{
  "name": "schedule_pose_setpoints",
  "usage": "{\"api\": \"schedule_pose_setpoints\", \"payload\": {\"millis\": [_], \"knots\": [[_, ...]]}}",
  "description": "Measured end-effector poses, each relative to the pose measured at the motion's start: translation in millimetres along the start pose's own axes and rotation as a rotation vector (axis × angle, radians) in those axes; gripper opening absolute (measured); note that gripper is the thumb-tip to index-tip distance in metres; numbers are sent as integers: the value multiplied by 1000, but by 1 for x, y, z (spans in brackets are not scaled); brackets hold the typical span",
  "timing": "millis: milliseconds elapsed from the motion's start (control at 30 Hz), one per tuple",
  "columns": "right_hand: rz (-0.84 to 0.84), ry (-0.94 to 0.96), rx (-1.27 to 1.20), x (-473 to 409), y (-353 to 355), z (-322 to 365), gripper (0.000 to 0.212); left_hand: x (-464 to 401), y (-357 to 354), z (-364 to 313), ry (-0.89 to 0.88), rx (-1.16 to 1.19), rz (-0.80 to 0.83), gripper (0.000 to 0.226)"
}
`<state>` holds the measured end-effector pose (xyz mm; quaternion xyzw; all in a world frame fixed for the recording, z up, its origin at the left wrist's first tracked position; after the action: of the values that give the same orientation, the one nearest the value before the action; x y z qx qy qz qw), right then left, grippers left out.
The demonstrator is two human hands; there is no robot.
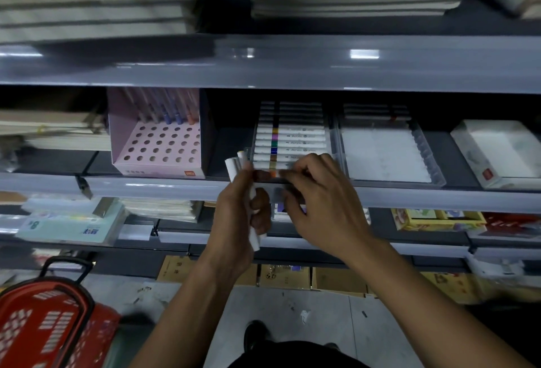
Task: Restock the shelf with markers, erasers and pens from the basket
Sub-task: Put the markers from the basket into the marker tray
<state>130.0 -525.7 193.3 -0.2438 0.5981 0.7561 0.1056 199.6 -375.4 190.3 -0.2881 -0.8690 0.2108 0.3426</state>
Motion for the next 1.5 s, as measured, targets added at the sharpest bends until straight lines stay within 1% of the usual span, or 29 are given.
{"api": "schedule_pose_setpoints", "payload": {"millis": [67,100,167,233,267,367,433,567,667,733,800,867,1033,1133,1200,1300,1400,1500], "knots": [[-77,-46,-129,5,1,7,33,0,-3,1,102,97,148,49],[-119,-86,-214,6,1,11,32,0,-3,3,129,124,182,52],[-196,-178,-384,10,4,19,28,0,-5,6,150,121,187,44],[-254,-269,-502,13,9,25,24,1,-8,10,149,62,162,34],[-261,-313,-562,14,12,27,22,1,-10,11,145,15,144,33],[-210,-442,-818,15,19,30,21,2,-20,14,96,-162,86,30],[-200,-502,-913,17,22,27,17,4,-28,16,48,-251,53,25],[-227,-574,-1000,26,30,16,17,5,-37,18,2,-367,-40,35],[-356,-604,-1092,35,40,9,11,3,-38,20,18,-398,-111,42],[-483,-622,-1119,41,48,2,9,1,-36,19,15,-386,-157,37],[-552,-621,-1109,49,55,-7,12,-1,-34,18,-14,-358,-176,28],[-547,-615,-1065,57,62,-15,17,-1,-34,17,-59,-356,-193,23],[-424,-579,-896,76,71,-33,29,-4,-45,15,-168,-428,-143,20],[-343,-514,-741,83,78,-42,27,-9,-51,18,-230,-519,-145,29],[-296,-454,-593,84,84,-48,21,-11,-57,21,-282,-572,-133,30],[-235,-314,-357,82,93,-54,19,-11,-68,26,-382,-672,-96,21],[-206,-263,-221,81,102,-58,20,-13,-76,31,-468,-784,-140,3],[-150,-221,-126,82,107,-62,23,-16,-81,32,-504,-833,-193,4]]}}
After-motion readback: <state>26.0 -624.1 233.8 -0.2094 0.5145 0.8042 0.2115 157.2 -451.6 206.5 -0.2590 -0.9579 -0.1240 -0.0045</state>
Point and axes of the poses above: each hand's wrist, its own x-axis away from the middle knuckle, its own y-axis out of the back of the hand, z = x × y, the point moved 1 cm from there along -x, towards the middle knuckle, and after that the axes turned 15 degrees about y, right-handed, at the moved point
